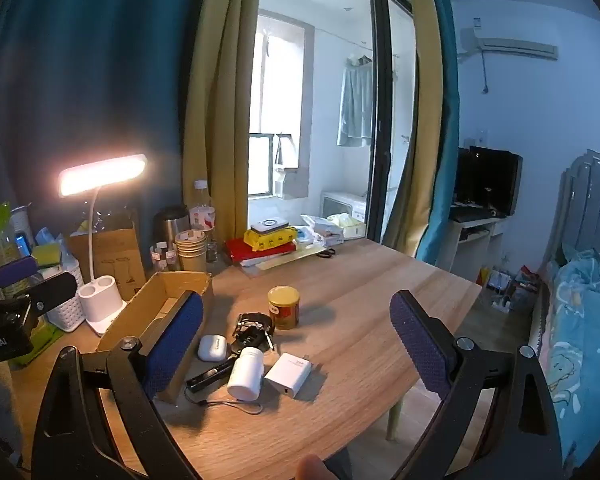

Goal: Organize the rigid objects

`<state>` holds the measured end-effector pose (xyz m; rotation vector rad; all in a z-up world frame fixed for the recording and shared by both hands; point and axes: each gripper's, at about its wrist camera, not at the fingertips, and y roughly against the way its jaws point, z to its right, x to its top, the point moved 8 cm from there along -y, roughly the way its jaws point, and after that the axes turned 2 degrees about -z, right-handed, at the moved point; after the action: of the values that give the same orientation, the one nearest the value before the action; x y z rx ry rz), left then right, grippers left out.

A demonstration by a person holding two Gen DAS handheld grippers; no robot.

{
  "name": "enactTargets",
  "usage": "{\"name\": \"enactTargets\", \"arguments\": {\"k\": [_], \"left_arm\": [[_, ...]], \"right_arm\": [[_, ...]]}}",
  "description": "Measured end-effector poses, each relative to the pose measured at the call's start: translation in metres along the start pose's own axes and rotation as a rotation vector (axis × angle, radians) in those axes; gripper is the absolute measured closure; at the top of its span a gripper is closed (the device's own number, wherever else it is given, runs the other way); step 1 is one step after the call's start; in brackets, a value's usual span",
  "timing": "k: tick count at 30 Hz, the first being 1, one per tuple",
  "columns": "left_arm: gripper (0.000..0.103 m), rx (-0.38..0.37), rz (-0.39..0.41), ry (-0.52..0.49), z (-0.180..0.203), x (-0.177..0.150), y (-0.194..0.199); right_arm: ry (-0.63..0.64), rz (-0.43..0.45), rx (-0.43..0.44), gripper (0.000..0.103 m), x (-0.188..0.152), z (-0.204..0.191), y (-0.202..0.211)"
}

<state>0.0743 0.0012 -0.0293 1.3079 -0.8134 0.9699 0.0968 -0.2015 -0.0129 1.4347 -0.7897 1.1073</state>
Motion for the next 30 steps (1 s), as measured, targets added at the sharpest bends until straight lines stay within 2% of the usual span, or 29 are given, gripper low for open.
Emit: {"name": "enactTargets", "arguments": {"k": [5, 6, 8, 12, 30], "left_arm": [[0.007, -0.006, 0.015, 0.02, -0.004, 0.004, 0.003], [0.007, 0.0, 0.022, -0.003, -0.004, 0.001, 0.009], [0.007, -0.008, 0.023, -0.007, -0.004, 0.001, 0.012], [0.007, -0.015, 0.001, -0.004, 0.0, 0.0, 0.007], [0.008, -0.065, -0.005, 0.0, 0.006, -0.004, 0.006]], "right_arm": [[-0.022, -0.021, 0.015, 0.007, -0.001, 0.001, -0.004], [-0.032, 0.0, 0.015, 0.007, -0.001, 0.004, 0.001], [-0.028, -0.012, 0.015, 0.007, -0.003, 0.005, -0.001], [-0.003, -0.014, 0.004, 0.007, -0.003, 0.002, -0.002], [-0.006, -0.021, 0.006, 0.007, -0.007, 0.003, -0.003]]}}
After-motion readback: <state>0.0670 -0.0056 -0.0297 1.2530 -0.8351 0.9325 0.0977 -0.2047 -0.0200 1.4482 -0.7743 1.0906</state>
